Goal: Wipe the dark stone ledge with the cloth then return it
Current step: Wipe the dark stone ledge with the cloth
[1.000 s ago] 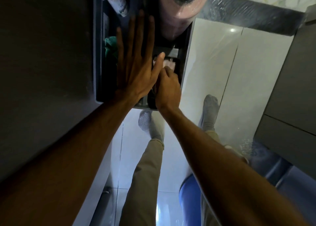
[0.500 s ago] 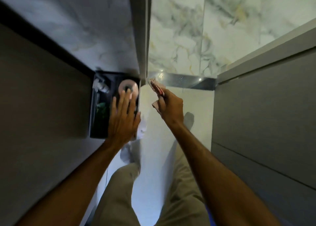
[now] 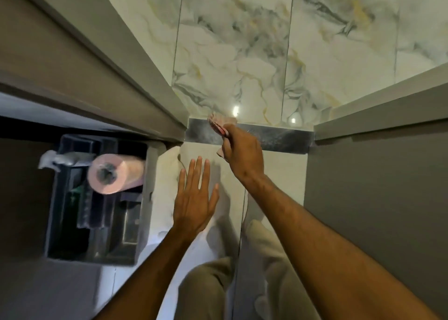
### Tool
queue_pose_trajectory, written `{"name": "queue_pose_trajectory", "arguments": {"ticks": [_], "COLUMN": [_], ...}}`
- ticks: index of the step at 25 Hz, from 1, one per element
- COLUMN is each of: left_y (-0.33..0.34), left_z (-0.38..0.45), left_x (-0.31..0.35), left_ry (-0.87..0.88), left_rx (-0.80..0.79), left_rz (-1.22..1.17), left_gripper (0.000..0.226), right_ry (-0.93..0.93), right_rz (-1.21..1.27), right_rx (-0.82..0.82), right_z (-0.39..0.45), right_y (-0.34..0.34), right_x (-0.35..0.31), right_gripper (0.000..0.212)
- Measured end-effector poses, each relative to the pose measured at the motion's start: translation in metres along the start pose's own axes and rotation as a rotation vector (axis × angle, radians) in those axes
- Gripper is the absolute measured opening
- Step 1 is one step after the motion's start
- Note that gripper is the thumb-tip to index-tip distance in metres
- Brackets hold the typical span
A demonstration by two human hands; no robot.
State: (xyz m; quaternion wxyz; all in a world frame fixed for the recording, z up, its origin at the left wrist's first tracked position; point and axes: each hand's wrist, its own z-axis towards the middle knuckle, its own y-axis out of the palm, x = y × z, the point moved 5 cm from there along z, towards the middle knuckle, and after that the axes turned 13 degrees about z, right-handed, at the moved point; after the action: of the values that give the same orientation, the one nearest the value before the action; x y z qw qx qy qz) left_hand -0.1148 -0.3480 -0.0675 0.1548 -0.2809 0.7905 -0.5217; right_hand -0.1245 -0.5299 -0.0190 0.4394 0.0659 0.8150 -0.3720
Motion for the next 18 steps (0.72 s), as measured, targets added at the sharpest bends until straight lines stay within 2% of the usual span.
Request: {"name": "queue_pose_trajectory", "arguments": {"ticks": [2, 4, 6, 10, 12, 16, 18], "left_y": [0.087, 0.167, 0.242, 0.366, 0.404, 0.435, 0.442], "left_z": [0.047, 0.088, 0.127, 0.181, 0.193, 0.199, 0.2], "left_x": [0.001, -0.005, -0.02, -0.05, -0.055, -0.063, -0.066], "left_ry": [-0.018, -0.023, -0.054, -0.178, -0.181, -0.15, -0.146], "left_rx": [-0.036, 0.035, 0.081, 0.036, 0.067, 0.296, 0.343], "left_rz": [0.087, 0.148, 0.104, 0.107, 0.107, 0.075, 0.088], "left_gripper": [0.074, 0.072, 0.071, 0.08, 0.081, 0.074, 0.075], "right_ry": [-0.01, -0.036, -0.097, -0.177, -0.158, -0.337, -0.4], "right_rz": [-0.053, -0.114, -0.212, -0.369, -0.363, -0.317, -0.411], "right_rx": [-0.022, -0.051, -0.095, -0.198, -0.217, 0.019, -0.086], "right_z": [0.044, 0.088, 0.127, 0.183, 0.195, 0.201, 0.205], "right_y": [0.048, 0.103, 0.157, 0.254, 0.283, 0.306, 0.327], "right_x": [0.066, 0.124, 0.17, 0.248, 0.278, 0.3, 0.309], "right_gripper": [0.026, 0.026, 0.027, 0.039, 0.038, 0.051, 0.062]}}
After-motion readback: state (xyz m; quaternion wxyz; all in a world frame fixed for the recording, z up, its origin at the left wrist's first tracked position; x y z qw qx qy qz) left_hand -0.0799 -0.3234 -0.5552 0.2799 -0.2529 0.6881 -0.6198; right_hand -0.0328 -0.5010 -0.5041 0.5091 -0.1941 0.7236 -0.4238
